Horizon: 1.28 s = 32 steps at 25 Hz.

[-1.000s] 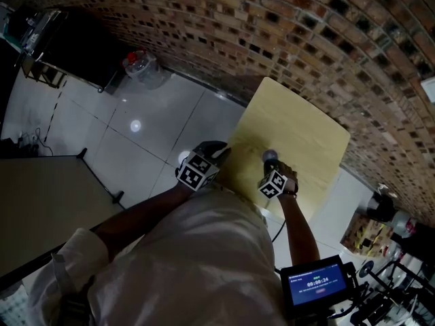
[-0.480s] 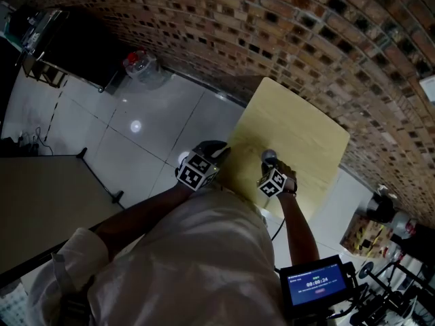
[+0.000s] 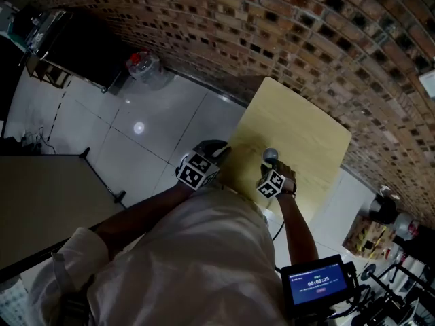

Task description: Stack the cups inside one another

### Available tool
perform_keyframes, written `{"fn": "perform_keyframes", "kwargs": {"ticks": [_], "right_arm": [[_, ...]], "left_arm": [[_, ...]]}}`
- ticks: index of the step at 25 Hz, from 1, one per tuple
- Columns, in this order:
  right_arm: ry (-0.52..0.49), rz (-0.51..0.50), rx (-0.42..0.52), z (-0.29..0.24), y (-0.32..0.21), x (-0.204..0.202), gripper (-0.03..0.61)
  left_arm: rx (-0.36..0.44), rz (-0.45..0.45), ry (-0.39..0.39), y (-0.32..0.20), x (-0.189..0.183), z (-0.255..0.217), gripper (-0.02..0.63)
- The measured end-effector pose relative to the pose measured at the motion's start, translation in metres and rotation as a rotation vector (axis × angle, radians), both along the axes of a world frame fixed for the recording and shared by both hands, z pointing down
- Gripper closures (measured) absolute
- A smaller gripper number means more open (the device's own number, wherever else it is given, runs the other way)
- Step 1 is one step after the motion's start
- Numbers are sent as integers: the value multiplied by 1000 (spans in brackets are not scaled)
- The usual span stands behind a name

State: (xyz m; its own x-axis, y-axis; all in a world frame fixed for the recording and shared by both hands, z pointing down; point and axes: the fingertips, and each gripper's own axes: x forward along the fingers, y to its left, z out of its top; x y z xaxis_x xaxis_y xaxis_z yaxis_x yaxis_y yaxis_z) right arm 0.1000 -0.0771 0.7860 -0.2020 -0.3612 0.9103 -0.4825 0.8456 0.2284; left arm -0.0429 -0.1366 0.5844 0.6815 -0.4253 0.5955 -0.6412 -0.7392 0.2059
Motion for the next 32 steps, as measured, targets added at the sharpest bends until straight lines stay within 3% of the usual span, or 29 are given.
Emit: {"fn": "perform_keyframes", "kwargs": {"ticks": [4,10,16,20,26,32], "right_arm": [[46,-30,17,7,5,-2,489],[32,22,41,4,0,2,489],[-123,199,130,-43,-19,7,489],[-198,266,220,-83,-19,21,491],[-329,392,355,-145,2,55,494],[-476,496,452,-192,40,94,497]], "left_arm": [[-1,-7,-5,0,-4,1,532],[8,2,-12,-2,-3,-4,532],[25,28,-20,-2,6,-9,532],[41,63,-23,5,29,-13,532],[42,124,-36,34,71,-17,533],[59,99,-49,52,100,-24,534]]}}
